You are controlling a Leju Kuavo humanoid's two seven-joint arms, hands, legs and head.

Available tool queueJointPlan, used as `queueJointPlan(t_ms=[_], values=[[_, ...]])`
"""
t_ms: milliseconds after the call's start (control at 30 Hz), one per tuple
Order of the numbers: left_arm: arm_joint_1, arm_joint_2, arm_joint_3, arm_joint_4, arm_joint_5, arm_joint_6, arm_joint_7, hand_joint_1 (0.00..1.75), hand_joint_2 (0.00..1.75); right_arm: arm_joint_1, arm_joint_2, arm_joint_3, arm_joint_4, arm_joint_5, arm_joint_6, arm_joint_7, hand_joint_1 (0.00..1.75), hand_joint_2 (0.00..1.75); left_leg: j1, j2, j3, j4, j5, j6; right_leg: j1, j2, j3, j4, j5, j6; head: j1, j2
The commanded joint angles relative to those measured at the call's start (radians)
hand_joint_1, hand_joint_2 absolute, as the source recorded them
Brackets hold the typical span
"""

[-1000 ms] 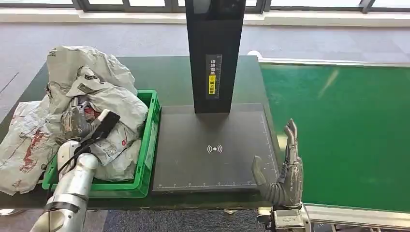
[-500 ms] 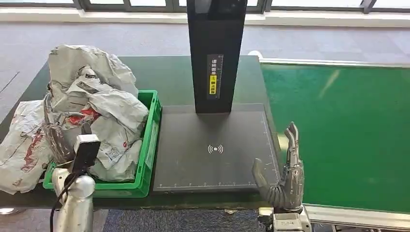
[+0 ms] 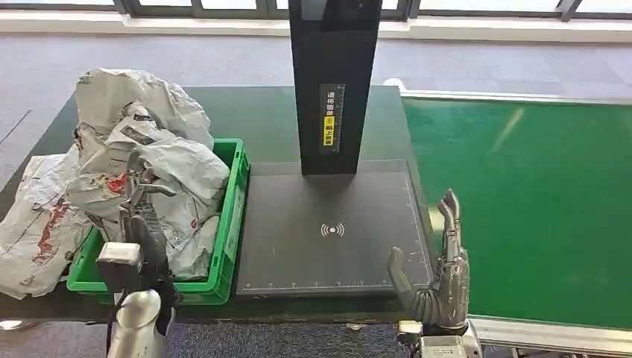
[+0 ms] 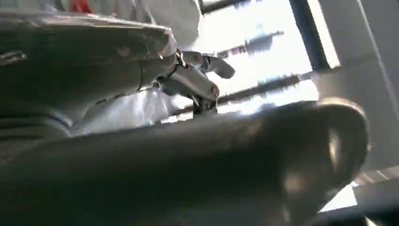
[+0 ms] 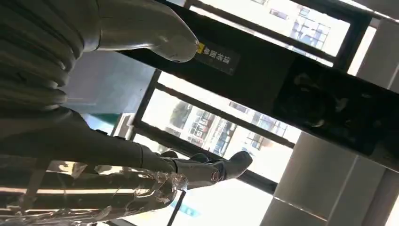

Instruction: Moved the parcel from conveyor to table for the left to box.

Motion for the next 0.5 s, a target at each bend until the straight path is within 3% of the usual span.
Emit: queueJointPlan(t_ms=[33, 467, 500], values=[[0.026, -0.009, -0.113, 0.000, 0.026, -0.046, -0.019, 0.00, 0.00, -0.012, 0.006, -0.046, 0.014, -0.003, 0.001, 0.004, 0.00, 1.75, 0.000, -0.001, 0.001, -0.001, 0.000, 0.001, 0.000, -0.001, 0.002, -0.001, 0.000, 0.000, 0.000, 0.000], [0.018, 0.002, -0.113, 0.001, 0.042, -0.087, -0.013, 0.00, 0.00, -0.010, 0.005, -0.045, 0.015, -0.007, 0.000, 0.004, 0.00, 1.75, 0.000, -0.001, 0.001, -0.001, 0.000, 0.000, 0.001, -0.001, 0.001, -0.001, 0.000, 0.000, 0.000, 0.000], [0.018, 0.004, -0.132, 0.000, 0.078, -0.154, -0.020, 0.00, 0.00, -0.012, 0.005, -0.046, 0.019, -0.008, 0.003, 0.004, 0.00, 1.75, 0.000, -0.001, 0.001, -0.001, 0.000, 0.001, 0.001, -0.001, 0.002, -0.002, 0.000, 0.000, 0.000, 0.000]])
